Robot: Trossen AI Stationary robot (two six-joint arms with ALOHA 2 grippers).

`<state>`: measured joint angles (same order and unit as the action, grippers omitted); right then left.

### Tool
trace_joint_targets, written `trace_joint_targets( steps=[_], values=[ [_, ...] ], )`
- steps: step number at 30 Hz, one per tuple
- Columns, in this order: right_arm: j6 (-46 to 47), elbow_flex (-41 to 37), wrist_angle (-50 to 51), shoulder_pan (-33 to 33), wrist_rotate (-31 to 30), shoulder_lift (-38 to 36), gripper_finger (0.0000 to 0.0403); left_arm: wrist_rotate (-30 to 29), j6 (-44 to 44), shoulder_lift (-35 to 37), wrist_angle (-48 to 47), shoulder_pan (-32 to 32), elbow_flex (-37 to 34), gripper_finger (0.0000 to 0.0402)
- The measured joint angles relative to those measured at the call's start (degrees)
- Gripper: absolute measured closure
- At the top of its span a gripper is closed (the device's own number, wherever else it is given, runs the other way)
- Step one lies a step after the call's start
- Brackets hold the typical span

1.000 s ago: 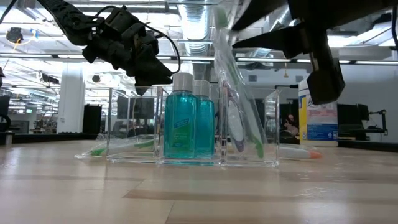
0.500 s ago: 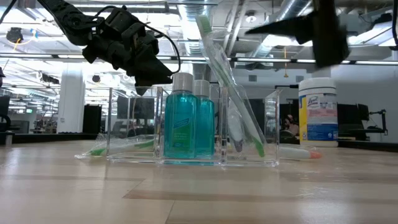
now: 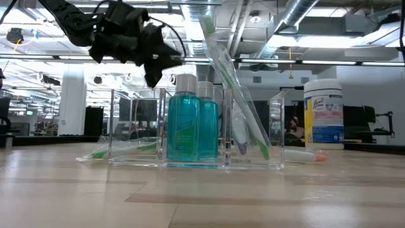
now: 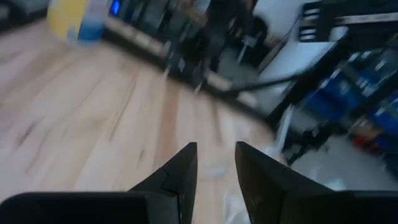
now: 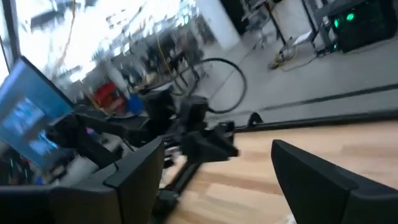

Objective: Pick & Place toothbrushing station
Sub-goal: Put the orange toothbrush into the transparent organizer

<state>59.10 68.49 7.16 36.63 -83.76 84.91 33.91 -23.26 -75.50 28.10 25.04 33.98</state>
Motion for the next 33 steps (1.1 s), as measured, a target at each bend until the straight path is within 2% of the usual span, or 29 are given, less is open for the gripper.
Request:
trace_joint_targets(
  steps=[4, 8, 11, 14, 22, 27, 30, 33],
  values=[
    [0.08, 0.02, 14.64, -7.42, 14.12, -9.12, 0.0118, -2.32, -6.39, 0.00, 10.77, 0.00, 0.00, 0.0297],
    [-0.55, 0.00, 25.55, -16.40, 26.83, -14.81, 0.0118, -5.68, -12.13, 0.02, 19.05, 0.17, 0.00, 0.0290],
    [-3.96, 0.00, 29.86, -23.07, 36.49, -17.40, 0.0118, -7.70, -14.09, 0.39, 20.95, 0.17, 0.00, 0.0283],
    [-7.64, 0.00, 32.98, -29.99, 48.68, -18.75, 0.0118, -8.67, -15.08, 0.65, 21.26, 0.15, 0.09, 0.0277],
    [-23.02, -0.95, 35.59, -45.63, 75.90, -14.88, 0.0118, -14.00, -15.34, 0.90, 21.29, 0.16, 0.09, 0.0277],
    [-28.91, -5.10, 30.16, -51.86, 90.68, -9.31, 0.0118, -17.07, -14.56, 0.88, 20.80, 0.49, 0.09, 0.0279],
    [-29.32, -7.37, 24.98, -53.18, 97.80, -6.31, 0.0118, -17.41, -14.49, 0.87, 20.78, 0.79, 0.09, 0.0279],
    [-29.56, -8.12, 22.69, -53.30, 101.00, -2.08, 0.0118, -17.56, -14.49, 0.87, 20.72, 0.98, 0.09, 0.0279]
  ],
)
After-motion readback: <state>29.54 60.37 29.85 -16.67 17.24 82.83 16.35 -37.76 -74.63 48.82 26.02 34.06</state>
